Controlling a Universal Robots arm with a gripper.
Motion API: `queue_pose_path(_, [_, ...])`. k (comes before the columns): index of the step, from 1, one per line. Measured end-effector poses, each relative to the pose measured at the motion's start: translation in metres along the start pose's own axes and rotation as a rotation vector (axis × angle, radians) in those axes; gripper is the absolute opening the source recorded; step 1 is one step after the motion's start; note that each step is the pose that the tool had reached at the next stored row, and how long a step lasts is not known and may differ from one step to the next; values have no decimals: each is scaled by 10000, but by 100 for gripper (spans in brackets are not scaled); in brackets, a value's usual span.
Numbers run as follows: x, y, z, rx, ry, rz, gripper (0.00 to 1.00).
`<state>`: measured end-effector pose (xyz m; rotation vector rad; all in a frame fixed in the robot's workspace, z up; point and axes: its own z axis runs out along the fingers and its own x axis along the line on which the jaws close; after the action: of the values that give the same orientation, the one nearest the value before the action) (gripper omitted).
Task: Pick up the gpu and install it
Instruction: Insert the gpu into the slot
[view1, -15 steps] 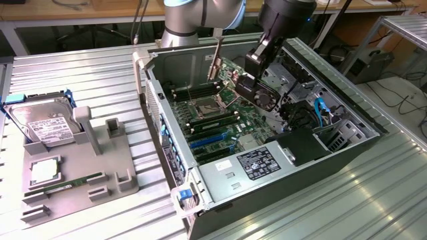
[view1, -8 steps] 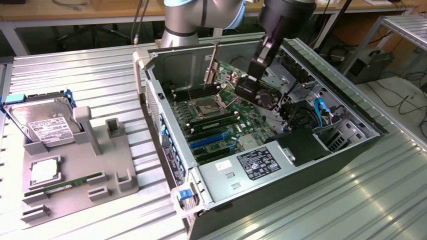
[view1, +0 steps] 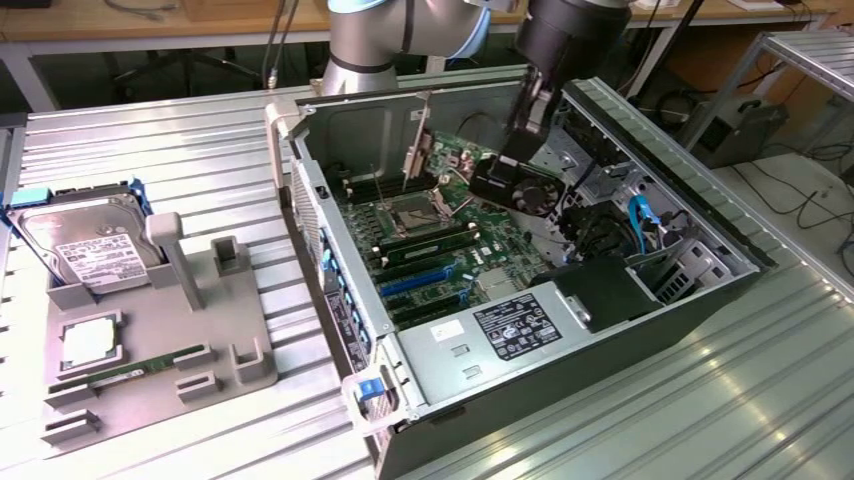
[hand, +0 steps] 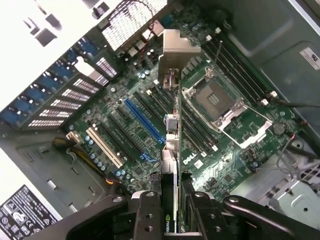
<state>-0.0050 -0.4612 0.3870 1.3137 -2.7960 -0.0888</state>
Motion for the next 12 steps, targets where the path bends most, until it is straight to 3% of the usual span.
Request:
queue_pose_path(4, [0,-1,11,17,58,-787,26])
queue_pose_path(6, [-1,-2,22,35,121,-1640,26])
queue_pose_path(12, [-1,-3,38,69,234,-3157,26])
